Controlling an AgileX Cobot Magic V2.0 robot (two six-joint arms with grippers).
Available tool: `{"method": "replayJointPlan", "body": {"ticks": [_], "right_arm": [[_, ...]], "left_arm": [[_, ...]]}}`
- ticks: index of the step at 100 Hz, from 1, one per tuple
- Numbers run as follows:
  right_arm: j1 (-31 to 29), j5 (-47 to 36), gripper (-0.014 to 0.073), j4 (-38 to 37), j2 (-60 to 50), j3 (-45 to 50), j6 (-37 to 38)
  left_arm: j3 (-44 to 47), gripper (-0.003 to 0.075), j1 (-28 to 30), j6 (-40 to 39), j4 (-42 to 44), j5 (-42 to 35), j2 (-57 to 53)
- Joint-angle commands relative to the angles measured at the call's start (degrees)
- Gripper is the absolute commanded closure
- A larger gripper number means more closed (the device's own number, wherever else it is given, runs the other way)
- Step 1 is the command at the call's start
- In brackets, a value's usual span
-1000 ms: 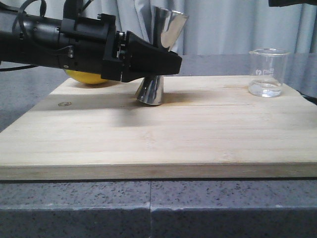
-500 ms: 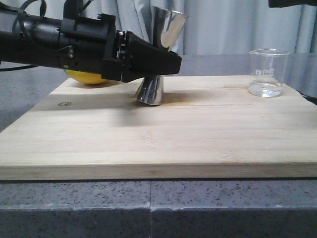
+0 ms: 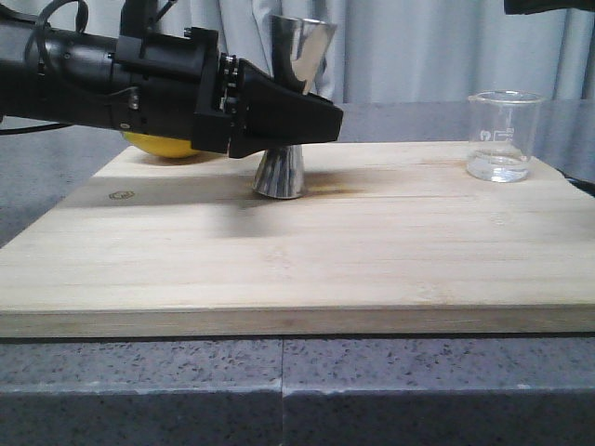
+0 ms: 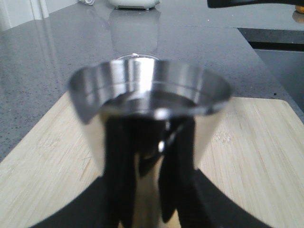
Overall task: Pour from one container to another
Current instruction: 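Lower the steel jigger upright onto the board with the left gripper, then open the left gripper and pull it back from the jigger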
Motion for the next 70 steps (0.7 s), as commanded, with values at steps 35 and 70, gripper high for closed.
{"method": "replayJointPlan", "body": {"ticks": [35,70], "right_arm": [[-0.32,-4.19,0.0008,-0.51,-1.05,-2.18,0.02],[-0.32,-4.19,0.0008,-0.51,-1.05,-2.18,0.02]], "left_arm": [[-1.50,0.0358,-0.48,-0.32,-4.31,6.25,-2.32],[-1.50,0.0242,-0.38,-4.07,-4.31,6.25,-2.66]]}}
